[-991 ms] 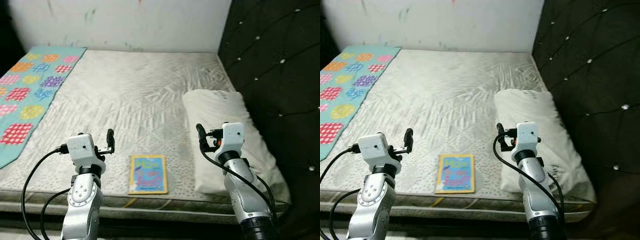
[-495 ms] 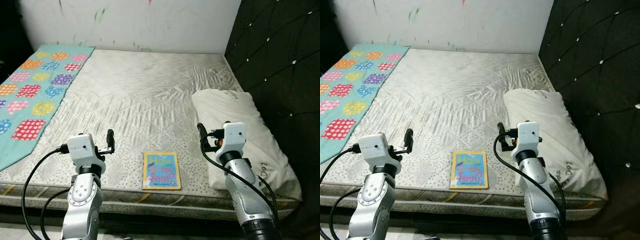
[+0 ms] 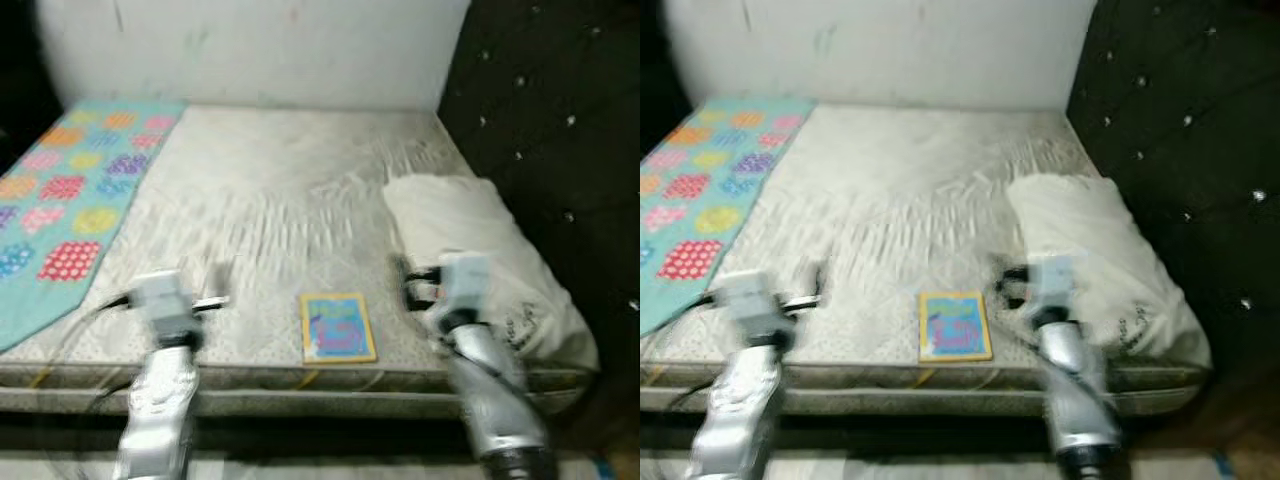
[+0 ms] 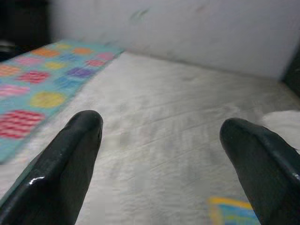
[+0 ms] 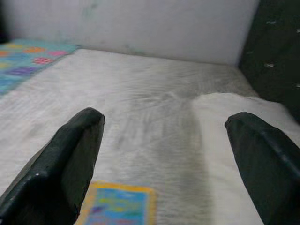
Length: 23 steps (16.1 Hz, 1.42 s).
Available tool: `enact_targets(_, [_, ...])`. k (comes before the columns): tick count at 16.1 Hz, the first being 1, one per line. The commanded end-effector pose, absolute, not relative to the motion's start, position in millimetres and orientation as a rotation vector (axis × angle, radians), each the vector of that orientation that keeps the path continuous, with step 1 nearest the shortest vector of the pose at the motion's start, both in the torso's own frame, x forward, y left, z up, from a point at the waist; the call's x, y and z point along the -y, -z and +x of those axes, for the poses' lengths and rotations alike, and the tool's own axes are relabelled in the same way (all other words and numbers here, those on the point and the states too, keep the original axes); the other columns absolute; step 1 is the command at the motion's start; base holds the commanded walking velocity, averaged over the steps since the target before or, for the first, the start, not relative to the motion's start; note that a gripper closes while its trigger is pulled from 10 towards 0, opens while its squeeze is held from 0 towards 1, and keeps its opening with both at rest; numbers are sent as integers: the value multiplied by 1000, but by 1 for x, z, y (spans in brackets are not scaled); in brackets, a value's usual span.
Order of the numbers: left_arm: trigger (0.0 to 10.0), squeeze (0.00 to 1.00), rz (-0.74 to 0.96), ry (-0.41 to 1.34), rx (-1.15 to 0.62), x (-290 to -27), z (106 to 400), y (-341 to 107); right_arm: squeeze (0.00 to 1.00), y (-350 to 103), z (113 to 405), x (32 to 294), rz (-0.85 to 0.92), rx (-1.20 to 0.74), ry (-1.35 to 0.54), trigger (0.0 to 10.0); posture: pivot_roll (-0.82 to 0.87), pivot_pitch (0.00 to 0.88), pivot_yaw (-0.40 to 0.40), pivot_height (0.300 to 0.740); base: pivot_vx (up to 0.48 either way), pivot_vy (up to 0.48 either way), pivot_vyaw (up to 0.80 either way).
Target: Clean up the room
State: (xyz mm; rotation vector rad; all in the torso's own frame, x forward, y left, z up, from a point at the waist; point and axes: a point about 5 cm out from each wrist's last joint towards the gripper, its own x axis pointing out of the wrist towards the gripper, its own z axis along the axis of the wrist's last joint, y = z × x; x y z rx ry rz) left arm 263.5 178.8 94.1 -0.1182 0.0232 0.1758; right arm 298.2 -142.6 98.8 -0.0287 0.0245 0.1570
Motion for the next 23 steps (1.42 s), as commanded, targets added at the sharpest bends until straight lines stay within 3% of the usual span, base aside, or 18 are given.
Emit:
enact_targets(1, [10000,0,-148,-144,-11,-168,267,-97,0,-105,301,155,-46,-8,-128,10000,-53,0,-1,740,0,480,0])
enact_targets(8, [10000,0,-194,-104,0,-166,265,-99,0,-103,299,153,-45,-25,-157,10000,-52,0,-6,740,0,0,0])
enact_targets(23, [10000,0,-224,-109,-26,-164,261,-94,0,-101,299,155,-35,-35,-140,10000,-49,0,-4,740,300,0,0])
